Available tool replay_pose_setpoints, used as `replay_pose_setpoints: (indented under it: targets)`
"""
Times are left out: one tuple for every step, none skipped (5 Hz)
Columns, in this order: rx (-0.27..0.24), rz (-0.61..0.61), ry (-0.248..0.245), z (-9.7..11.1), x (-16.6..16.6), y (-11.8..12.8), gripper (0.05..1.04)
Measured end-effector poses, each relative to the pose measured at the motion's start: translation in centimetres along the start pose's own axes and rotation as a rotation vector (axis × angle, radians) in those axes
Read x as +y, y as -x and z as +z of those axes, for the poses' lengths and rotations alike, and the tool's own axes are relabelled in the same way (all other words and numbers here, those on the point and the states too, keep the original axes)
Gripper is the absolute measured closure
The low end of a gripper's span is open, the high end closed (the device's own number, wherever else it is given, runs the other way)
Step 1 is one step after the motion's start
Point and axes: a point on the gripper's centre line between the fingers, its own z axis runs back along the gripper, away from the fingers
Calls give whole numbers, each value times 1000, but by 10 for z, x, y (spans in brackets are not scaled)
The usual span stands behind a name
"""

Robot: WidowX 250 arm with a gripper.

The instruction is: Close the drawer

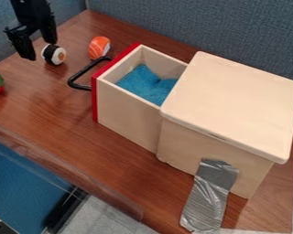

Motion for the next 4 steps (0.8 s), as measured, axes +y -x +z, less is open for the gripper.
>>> replay_pose_setpoints:
  targets:
    - [-8, -27, 1, 2, 3, -14, 83]
    - [-14, 4, 3, 0, 9, -24, 83]
    - [-3, 44, 24, -5, 14, -35, 83]
    - [18, 56, 39, -16, 17, -39, 83]
